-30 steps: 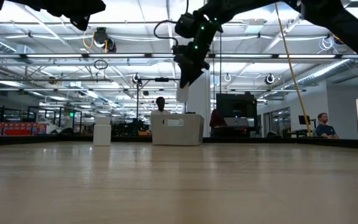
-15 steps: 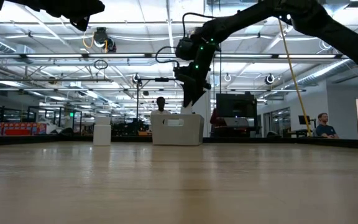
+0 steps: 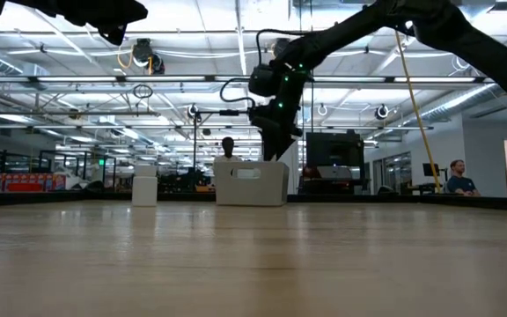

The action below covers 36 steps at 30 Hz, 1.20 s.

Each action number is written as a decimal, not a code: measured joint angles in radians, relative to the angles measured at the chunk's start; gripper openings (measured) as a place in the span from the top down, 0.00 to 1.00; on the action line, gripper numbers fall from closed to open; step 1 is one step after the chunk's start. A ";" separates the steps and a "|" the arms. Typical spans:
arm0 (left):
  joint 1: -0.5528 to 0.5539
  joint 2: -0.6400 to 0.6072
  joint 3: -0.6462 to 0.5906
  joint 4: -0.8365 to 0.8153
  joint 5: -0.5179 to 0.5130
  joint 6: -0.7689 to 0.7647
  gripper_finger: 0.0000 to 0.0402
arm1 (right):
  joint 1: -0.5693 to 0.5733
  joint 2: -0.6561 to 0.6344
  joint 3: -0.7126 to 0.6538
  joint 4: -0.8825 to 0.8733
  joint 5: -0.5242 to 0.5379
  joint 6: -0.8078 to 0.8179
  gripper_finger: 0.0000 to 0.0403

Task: Pick and place pill bottles into a basket
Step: Put the white medicine bottle into the gray bin

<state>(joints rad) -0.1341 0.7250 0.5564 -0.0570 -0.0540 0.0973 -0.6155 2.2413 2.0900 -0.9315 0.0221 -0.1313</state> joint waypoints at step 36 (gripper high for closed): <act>0.000 0.000 0.000 0.000 0.000 0.002 0.91 | -0.004 -0.004 -0.145 0.109 -0.037 -0.051 0.40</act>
<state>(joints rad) -0.1343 0.7254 0.5564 -0.0570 -0.0542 0.0998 -0.6191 2.2375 1.9450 -0.8230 -0.0153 -0.1822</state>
